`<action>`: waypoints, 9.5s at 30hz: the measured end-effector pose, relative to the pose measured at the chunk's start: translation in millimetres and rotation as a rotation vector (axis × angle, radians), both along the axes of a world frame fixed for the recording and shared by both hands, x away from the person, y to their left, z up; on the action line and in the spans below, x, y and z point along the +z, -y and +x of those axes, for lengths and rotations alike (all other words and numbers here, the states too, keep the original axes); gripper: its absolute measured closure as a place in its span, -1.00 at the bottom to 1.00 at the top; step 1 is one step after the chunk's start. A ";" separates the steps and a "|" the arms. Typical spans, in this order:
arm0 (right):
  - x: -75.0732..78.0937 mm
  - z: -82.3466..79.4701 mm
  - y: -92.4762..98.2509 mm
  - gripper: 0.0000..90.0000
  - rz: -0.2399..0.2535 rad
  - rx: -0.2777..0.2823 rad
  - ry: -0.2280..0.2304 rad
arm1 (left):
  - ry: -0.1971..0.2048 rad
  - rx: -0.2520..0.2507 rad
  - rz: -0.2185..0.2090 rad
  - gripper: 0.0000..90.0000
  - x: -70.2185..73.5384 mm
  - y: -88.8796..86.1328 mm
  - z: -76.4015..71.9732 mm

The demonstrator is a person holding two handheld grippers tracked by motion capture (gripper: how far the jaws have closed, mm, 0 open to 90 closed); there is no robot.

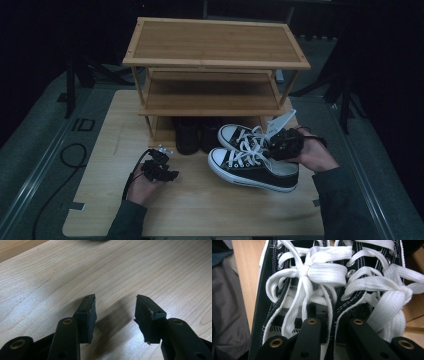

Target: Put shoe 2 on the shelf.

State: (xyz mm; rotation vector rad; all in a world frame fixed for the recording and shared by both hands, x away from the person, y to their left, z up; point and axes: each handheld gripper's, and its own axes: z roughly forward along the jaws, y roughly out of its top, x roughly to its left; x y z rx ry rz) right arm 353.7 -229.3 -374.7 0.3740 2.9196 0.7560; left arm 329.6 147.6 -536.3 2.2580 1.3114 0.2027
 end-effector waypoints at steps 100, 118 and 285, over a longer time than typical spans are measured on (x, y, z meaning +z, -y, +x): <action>96.9 57.5 -60.8 0.56 0.229 -0.298 0.217 | 0.050 -0.023 -0.031 0.16 26.2 -1.9 -7.8; 96.8 44.7 -47.7 1.00 0.265 -0.183 0.125 | 0.138 -0.055 -0.082 0.47 85.3 -3.9 7.6; -6.6 28.0 -104.4 1.00 0.365 -0.119 0.094 | 0.392 0.079 0.148 1.00 160.2 38.9 90.8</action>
